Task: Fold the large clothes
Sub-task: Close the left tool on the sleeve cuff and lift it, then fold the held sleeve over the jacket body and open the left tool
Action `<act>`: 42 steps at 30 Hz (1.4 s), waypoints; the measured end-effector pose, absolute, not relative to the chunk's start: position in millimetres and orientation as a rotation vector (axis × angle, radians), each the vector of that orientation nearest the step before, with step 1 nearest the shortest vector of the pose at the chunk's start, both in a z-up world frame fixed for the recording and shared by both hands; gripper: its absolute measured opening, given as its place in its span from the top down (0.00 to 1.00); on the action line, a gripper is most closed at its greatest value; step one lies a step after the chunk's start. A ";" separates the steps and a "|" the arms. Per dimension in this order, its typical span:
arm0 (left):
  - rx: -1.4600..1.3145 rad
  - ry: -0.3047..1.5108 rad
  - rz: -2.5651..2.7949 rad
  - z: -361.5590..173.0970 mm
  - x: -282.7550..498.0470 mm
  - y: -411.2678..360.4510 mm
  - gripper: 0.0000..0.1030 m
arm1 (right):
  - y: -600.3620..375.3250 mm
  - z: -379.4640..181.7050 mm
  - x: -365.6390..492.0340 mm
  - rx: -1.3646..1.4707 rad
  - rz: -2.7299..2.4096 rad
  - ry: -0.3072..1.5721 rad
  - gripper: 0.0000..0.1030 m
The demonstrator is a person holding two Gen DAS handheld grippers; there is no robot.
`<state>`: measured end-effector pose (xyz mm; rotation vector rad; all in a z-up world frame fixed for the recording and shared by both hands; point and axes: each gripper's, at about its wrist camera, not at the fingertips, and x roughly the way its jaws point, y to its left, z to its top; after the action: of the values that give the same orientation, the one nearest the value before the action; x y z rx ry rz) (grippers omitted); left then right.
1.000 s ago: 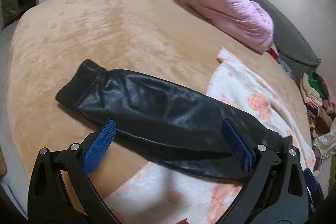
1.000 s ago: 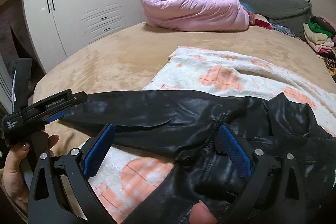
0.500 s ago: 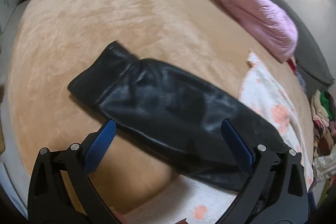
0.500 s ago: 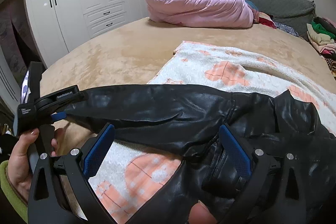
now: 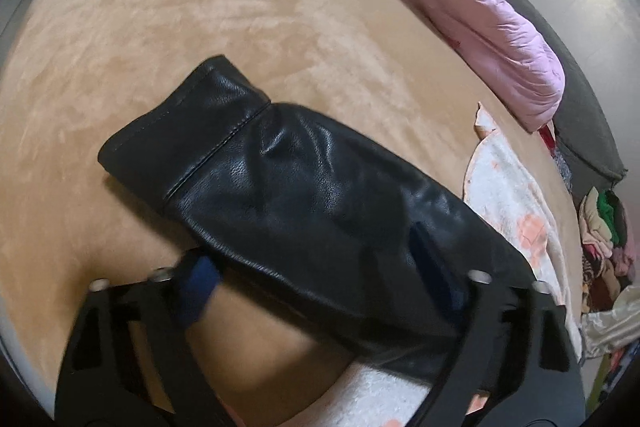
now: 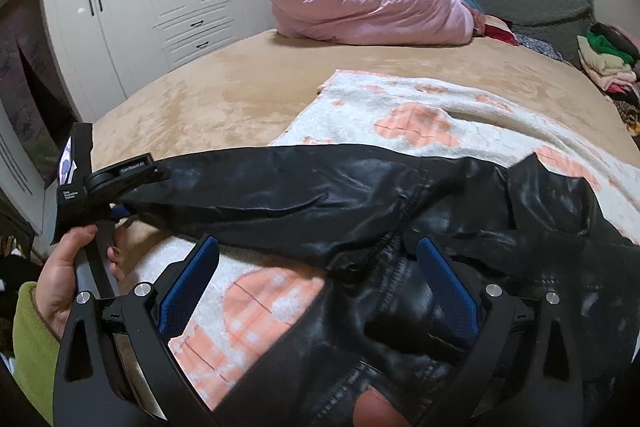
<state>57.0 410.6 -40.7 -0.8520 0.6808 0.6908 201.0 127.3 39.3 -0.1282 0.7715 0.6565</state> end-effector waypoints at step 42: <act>-0.510 0.324 0.042 115.2 101.5 236.2 0.99 | -77.5 29.4 184.9 0.198 0.306 0.763 0.04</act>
<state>101.5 236.2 115.2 -0.5102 0.3236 0.0419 185.0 -77.5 29.4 0.1977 0.7635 0.3063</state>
